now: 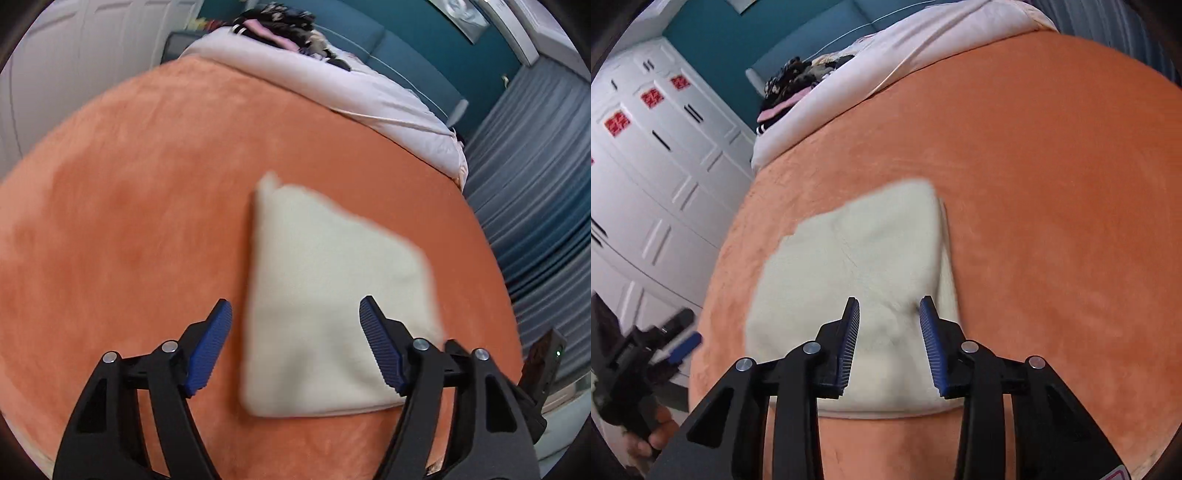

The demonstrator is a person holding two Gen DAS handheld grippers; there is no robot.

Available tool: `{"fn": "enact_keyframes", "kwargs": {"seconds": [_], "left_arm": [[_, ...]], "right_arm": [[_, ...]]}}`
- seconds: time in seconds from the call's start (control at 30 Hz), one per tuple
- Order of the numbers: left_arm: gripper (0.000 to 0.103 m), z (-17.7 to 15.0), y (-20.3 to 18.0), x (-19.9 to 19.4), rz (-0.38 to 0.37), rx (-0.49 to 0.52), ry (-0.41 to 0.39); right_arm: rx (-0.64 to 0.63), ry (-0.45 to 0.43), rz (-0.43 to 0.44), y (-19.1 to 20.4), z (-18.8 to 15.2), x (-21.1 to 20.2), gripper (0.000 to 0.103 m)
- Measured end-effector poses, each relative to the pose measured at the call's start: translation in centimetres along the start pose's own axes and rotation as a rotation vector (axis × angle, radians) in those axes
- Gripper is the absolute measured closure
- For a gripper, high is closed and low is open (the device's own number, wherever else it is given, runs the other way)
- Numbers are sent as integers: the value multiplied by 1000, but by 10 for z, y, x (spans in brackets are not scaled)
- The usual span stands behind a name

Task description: Fold small clothes

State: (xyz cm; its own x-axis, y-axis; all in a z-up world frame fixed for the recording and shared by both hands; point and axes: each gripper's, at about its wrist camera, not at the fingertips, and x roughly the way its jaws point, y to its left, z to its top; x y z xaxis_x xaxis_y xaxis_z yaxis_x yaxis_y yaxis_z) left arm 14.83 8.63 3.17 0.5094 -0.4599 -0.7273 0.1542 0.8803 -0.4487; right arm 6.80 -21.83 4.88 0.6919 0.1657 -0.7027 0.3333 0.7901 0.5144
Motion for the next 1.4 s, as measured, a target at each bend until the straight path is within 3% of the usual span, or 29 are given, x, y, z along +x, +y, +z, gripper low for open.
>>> {"fn": "enact_keyframes", "kwargs": {"seconds": [0.03, 0.1, 0.2, 0.37, 0.47, 0.5, 0.53, 0.57, 0.67, 0.73, 0.83, 0.87, 0.93, 1.07, 1.17, 1.23, 1.3, 1.37, 1.4], "left_arm": [[30, -4, 4, -3, 1, -7, -12], [20, -7, 9, -5, -1, -19, -35], [13, -2, 8, 9, -17, -26, -19], [13, -8, 9, 52, -39, -72, 82], [15, -13, 9, 75, -52, -95, 138], [26, -13, 8, 80, -60, -90, 151], [26, -12, 5, 81, -49, -78, 152], [32, -10, 0, 77, -37, -56, 131], [42, -4, -9, 57, -38, -8, 60], [43, -2, -7, 53, -42, -2, 36], [39, -10, 0, 76, -14, 18, 100], [35, -13, 1, 78, -34, 13, 107], [34, -17, -2, 70, -6, 14, 85], [35, -23, -10, 43, 21, 55, 44], [26, -37, -7, 27, 10, 46, 64], [25, -50, -1, 22, -11, 22, 89], [25, -65, 5, 20, -22, 13, 120], [25, -79, 9, 19, -16, 24, 132], [27, -83, 9, 21, -1, 43, 140]], "right_arm": [[-14, -13, -4, -2, 0, -6, 61], [-35, -10, -2, -4, 4, -7, 43], [-26, 44, 0, -5, 14, 14, 38], [-16, 138, -74, -9, 12, 66, 32], [18, 199, -31, -15, 11, 93, 35], [8, 209, -26, -12, 16, 98, 50], [-17, 206, -31, -5, 22, 96, 59], [-59, 195, -26, 7, 29, 88, 67], [-216, 88, 47, 48, 50, 49, 72], [-236, 62, 66, 47, 53, 48, 72], [-172, 222, -71, 5, 36, 103, 67], [-137, 236, -82, -9, 28, 109, 59], [-78, 190, -22, -14, 28, 90, 59], [-108, 93, -23, -3, 23, 43, 57], [-106, 153, -33, -15, 8, 46, 52], [-88, 209, -70, -27, -5, 61, 47], [2, 257, -8, -44, -21, 69, 44], [59, 243, 22, -52, -24, 69, 46], [76, 242, 29, -53, -23, 68, 52]]}}
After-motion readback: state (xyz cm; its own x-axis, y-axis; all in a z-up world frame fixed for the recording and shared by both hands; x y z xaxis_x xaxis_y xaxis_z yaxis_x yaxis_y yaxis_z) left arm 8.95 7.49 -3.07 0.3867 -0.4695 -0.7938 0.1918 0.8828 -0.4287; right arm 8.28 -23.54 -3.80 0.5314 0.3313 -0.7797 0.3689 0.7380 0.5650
